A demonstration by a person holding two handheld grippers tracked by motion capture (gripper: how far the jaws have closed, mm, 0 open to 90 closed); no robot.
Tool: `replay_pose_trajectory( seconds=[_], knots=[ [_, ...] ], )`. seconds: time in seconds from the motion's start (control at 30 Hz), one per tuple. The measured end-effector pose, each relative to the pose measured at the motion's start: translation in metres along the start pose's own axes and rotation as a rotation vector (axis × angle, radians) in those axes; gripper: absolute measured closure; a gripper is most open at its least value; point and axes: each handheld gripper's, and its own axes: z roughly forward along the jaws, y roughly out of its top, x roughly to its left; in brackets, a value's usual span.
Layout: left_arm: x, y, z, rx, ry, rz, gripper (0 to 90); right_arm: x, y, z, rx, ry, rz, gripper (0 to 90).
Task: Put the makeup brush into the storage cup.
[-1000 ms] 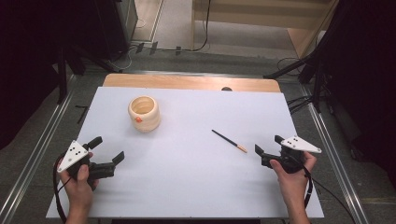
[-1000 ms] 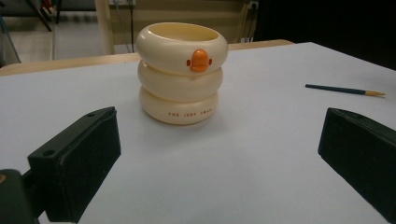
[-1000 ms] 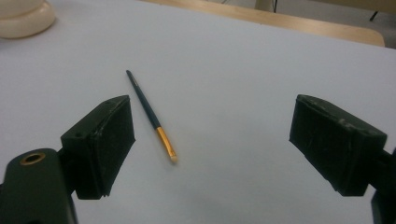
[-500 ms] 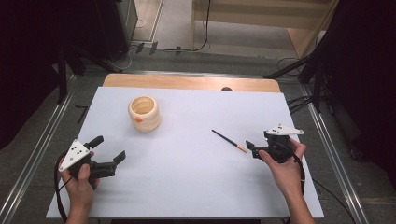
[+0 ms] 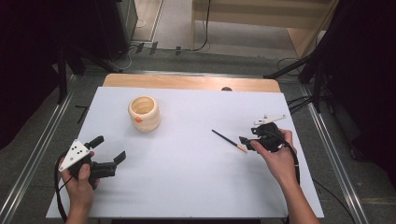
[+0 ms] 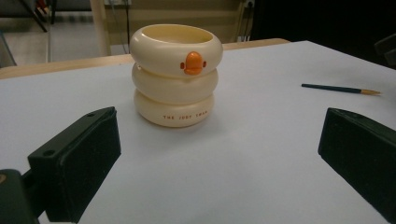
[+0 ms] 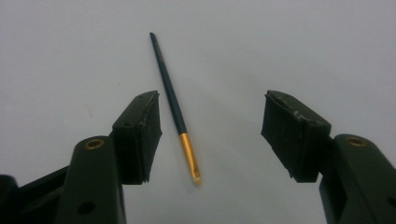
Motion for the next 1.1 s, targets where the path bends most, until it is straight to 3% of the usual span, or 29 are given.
replay_pose_trajectory(
  seconds=[0.1,0.3,0.67,1.1],
  knots=[
    [-0.001,0.000,0.001,0.005,-0.003,0.003,0.0,0.000,0.005,0.004,0.042,0.029,-0.008,45.5],
    [-0.002,0.000,0.003,0.003,-0.007,-0.001,0.0,0.005,0.015,0.016,0.160,0.047,-0.093,54.7],
    [-0.004,0.000,0.005,0.017,-0.011,0.005,0.0,0.009,0.028,0.034,0.343,0.054,-0.094,65.2],
    [-0.004,0.000,0.005,0.017,-0.013,0.006,0.0,0.012,0.036,0.053,0.451,0.049,-0.104,72.9]
  ],
)
